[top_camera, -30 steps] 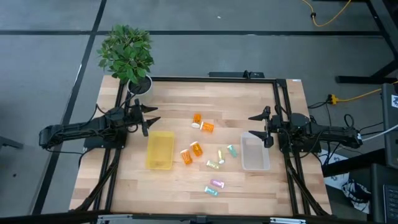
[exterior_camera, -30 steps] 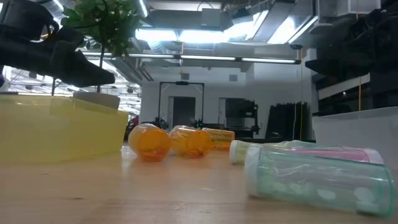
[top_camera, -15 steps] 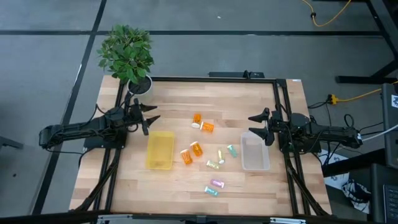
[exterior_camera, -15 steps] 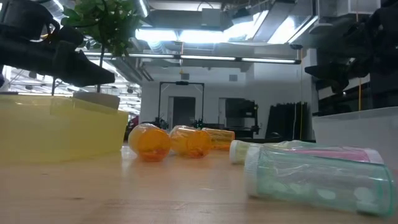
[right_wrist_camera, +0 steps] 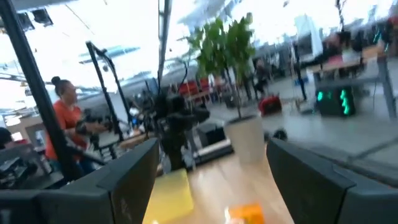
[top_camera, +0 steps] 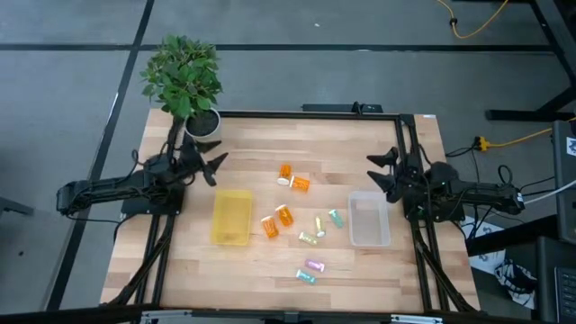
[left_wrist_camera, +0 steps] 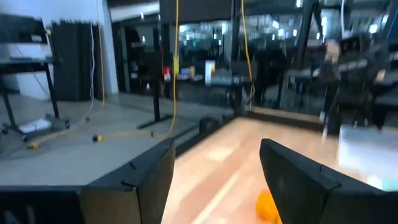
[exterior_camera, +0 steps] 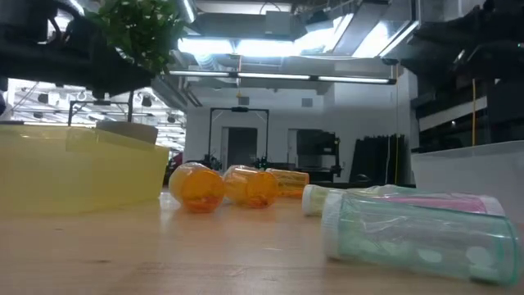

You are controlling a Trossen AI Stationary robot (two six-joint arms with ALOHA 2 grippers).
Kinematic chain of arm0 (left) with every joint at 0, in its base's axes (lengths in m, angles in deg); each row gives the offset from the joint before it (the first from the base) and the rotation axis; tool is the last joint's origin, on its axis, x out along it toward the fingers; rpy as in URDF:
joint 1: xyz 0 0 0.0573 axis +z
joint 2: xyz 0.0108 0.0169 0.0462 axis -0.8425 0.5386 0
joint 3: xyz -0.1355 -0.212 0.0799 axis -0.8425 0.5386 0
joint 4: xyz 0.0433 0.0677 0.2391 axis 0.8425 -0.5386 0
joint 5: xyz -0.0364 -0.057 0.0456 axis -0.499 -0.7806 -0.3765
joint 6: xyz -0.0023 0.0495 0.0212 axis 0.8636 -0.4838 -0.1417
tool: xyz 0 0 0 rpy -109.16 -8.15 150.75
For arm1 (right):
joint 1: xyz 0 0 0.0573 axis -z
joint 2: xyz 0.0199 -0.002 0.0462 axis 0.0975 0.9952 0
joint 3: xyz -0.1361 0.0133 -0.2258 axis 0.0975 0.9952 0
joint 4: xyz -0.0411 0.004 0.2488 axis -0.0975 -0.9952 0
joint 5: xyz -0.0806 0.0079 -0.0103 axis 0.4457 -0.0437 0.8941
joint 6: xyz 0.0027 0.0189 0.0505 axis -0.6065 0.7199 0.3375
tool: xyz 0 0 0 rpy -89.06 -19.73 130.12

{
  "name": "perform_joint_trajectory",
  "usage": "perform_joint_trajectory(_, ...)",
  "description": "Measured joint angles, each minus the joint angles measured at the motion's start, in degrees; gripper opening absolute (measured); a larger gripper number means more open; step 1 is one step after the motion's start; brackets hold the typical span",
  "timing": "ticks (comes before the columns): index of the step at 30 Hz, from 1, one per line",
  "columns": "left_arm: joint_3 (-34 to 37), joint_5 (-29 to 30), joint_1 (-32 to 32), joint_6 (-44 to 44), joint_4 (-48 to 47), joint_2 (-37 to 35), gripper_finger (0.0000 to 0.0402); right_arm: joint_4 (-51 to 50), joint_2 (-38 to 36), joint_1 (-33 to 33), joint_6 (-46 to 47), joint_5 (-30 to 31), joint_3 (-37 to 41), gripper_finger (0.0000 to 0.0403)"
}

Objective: Pick and place medicine bottles into bin by pill shape (circle, oval)
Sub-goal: Put the blue pill bottle into the transparent bin

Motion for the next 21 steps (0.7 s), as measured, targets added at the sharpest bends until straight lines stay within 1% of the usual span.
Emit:
perform_joint_trajectory(7,0.0,-0.37,0.02,-0.02,8.37,0.0,0.0229,0.12,0.78,0.0,-1.66,6.73,-1.85,0.03)
perform_joint_trajectory(12,0.01,-0.52,0.07,0.1,9.6,0.02,0.0229,-1.23,4.51,0.15,-6.61,9.38,-6.1,0.03)
perform_joint_trajectory(16,0.0,-0.16,0.06,1.66,10.13,0.94,0.0229,-8.48,9.06,1.4,-7.82,14.04,-11.09,0.03)
perform_joint_trajectory(19,-0.01,1.63,0.07,3.15,11.18,2.16,0.0229,-14.81,13.14,2.96,-8.7,17.35,-14.96,0.03)
perform_joint_trajectory(21,-0.01,3.76,0.04,4.53,11.12,3.07,0.0229,-17.77,15.93,4.13,-9.53,17.9,-17.07,0.03)
